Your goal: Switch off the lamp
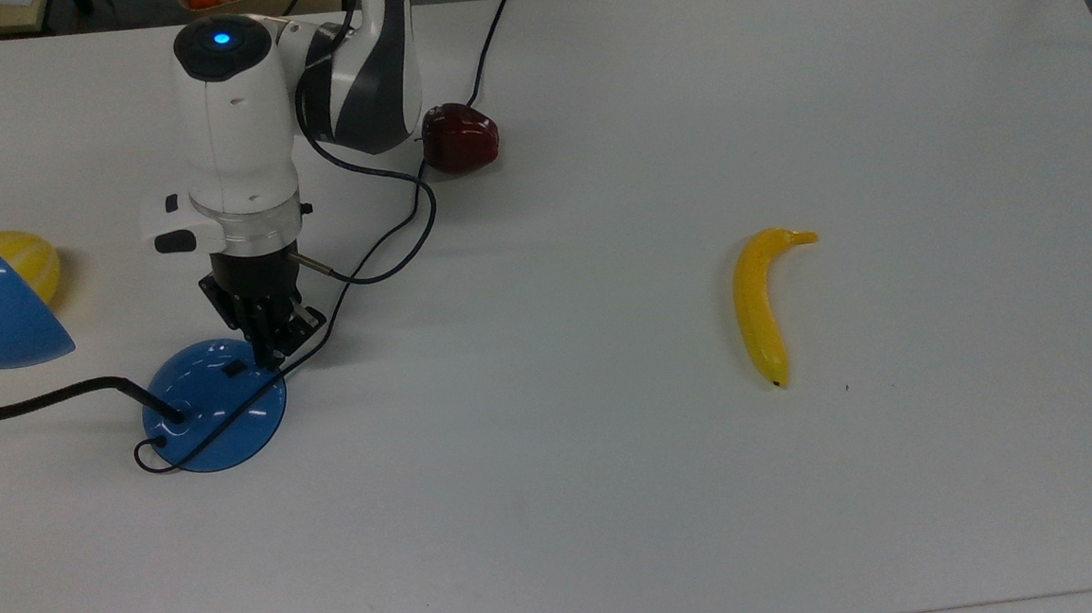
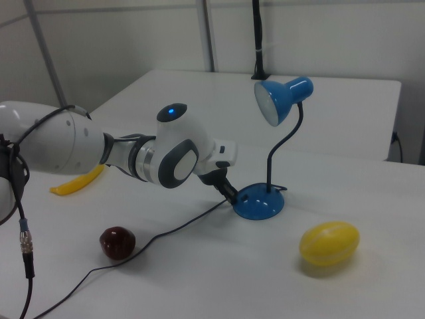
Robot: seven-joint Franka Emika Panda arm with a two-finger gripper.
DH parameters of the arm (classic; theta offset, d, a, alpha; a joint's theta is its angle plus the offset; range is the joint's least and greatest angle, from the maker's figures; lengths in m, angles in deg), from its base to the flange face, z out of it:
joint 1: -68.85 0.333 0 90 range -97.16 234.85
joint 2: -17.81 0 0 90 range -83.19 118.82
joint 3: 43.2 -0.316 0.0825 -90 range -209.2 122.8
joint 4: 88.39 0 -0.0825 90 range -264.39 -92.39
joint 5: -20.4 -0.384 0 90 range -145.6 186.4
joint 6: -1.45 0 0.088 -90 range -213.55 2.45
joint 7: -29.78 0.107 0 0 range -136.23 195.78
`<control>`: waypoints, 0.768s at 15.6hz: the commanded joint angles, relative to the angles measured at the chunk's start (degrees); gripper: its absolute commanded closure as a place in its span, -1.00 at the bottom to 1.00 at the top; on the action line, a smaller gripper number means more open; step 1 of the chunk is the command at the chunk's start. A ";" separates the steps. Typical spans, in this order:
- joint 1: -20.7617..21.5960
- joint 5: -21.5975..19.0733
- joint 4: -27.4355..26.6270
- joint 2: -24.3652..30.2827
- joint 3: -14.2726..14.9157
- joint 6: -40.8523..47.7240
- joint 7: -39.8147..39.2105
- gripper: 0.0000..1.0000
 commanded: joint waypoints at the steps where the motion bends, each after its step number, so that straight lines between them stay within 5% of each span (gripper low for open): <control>1: 1.25 0.22 -3.95 2.92 1.57 0.40 0.51 0.74; 5: 1.42 -0.04 -9.74 11.16 1.57 3.72 -2.20 0.73; 9: 5.11 -0.74 -10.19 20.13 1.40 21.63 -5.63 0.72; 12: 7.75 -0.74 -10.28 25.85 1.40 32.71 -12.03 0.50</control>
